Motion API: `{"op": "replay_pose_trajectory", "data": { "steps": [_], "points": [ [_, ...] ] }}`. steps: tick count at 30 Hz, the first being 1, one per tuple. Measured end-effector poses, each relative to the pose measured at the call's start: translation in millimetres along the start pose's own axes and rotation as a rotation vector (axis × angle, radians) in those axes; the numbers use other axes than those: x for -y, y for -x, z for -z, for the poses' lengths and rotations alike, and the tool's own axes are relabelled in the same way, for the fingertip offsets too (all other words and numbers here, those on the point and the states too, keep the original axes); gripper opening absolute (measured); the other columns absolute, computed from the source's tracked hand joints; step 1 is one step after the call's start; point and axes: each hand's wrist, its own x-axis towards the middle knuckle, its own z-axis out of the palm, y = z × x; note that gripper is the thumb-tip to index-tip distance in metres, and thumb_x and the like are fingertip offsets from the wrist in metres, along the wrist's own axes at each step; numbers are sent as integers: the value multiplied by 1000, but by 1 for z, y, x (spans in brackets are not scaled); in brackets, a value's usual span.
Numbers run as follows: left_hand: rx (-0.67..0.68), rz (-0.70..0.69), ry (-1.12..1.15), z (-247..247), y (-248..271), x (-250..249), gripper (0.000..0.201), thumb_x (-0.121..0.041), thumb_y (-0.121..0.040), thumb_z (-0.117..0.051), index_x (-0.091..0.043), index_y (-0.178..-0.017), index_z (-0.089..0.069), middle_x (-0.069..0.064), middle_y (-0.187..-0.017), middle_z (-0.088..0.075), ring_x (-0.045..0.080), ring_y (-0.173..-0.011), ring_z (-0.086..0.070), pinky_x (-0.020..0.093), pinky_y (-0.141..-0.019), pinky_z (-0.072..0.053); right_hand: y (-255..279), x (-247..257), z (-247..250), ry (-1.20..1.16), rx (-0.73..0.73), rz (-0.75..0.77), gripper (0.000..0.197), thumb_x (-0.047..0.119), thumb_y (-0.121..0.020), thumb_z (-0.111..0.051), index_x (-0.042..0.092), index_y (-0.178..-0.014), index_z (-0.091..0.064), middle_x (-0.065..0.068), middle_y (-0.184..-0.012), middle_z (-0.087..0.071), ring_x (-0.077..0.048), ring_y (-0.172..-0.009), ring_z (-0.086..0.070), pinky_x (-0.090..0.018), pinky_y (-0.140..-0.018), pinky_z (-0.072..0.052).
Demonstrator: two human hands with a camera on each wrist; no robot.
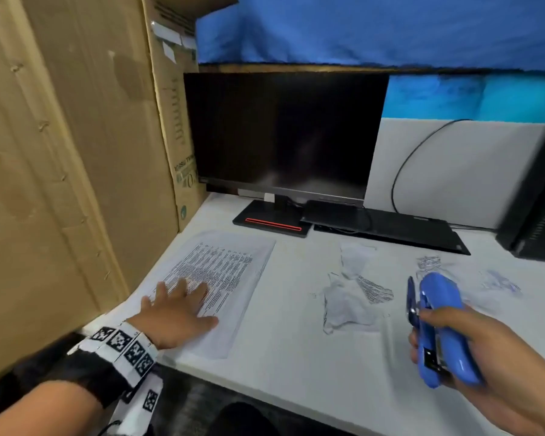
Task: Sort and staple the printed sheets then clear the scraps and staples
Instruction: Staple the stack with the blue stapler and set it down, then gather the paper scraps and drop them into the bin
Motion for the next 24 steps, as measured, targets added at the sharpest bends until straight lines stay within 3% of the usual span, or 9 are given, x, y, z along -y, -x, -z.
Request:
{"op": "replay_pose_trajectory", "data": {
  "steps": [2,7,9,11,13,16,20,22,24],
  "points": [
    [-136,-72,45,-2,20,-10,86,-77,-87,-39,-44,-158,-5,-8,-169,14,28,-153,21,55,-123,8,-21,-3,-26,16,61,-62,18,14,-93,-55,-1,-85,-61,-18,-66,-56,-31,-72,-53,-44,-72,-44],
    [-188,-152,113,-34,39,-32,86,-84,-85,-26,-43,-159,-9,-15,-167,9,20,-153,22,49,-123,12,-88,-14,-104,93,142,-122,11,16,-92,-63,6,-87,-61,-12,-76,-57,-21,-60,-54,-31,-55,-46],
    [-278,-154,99,-50,36,-34,78,-76,-88,-19,-43,-158,-16,-14,-169,-5,19,-156,7,49,-125,2,-109,-16,-133,141,163,-131,15,18,-90,-68,5,-89,-62,-12,-73,-57,-20,-54,-54,-33,-55,-53],
    [-333,-147,100,-59,36,-34,73,-66,-87,-17,-43,-155,-30,-14,-165,-25,17,-155,-17,48,-124,-12,-128,-19,-152,238,183,-125,22,24,-87,-74,5,-84,-64,-5,-54,-60,-19,-47,-57,-35,-59,-59],
    [-370,-144,125,-62,35,-33,68,-59,-86,-23,-42,-148,-45,-13,-158,-41,17,-148,-35,49,-120,-23,-141,-17,-164,292,200,-99,24,23,-87,-74,3,-83,-63,-2,-43,-58,-18,-39,-57,-29,-51,-57],
    [-378,-122,127,-63,34,-34,68,-59,-85,-23,-42,-146,-48,-14,-156,-44,16,-147,-37,47,-120,-23,-157,-17,-171,281,204,-67,21,18,-89,-71,1,-86,-59,-5,-44,-60,-21,-33,-54,-24,-40,-48],
    [-401,-81,143,-61,35,-35,71,-61,-80,-25,-43,-142,-53,-14,-153,-47,14,-145,-41,48,-119,-25,-166,-14,-176,490,223,0,35,40,-87,-71,9,-69,-67,4,-47,-64,-11,-35,-54,-14,-42,-40],
    [-399,-76,139,-58,35,-36,73,-63,-76,-25,-44,-141,-54,-15,-152,-48,13,-144,-42,46,-118,-25,-168,-7,-175,685,162,57,48,55,-84,-70,17,-56,-62,6,-53,-60,-9,-46,-54,-18,-50,-39],
    [-403,-72,134,-55,35,-38,74,-63,-75,-27,-43,-139,-56,-15,-151,-50,14,-142,-44,46,-117,-26,-171,-2,-171,797,114,99,51,63,-81,-67,20,-58,-56,4,-60,-54,-12,-54,-51,-24,-55,-38]
  ]
}}
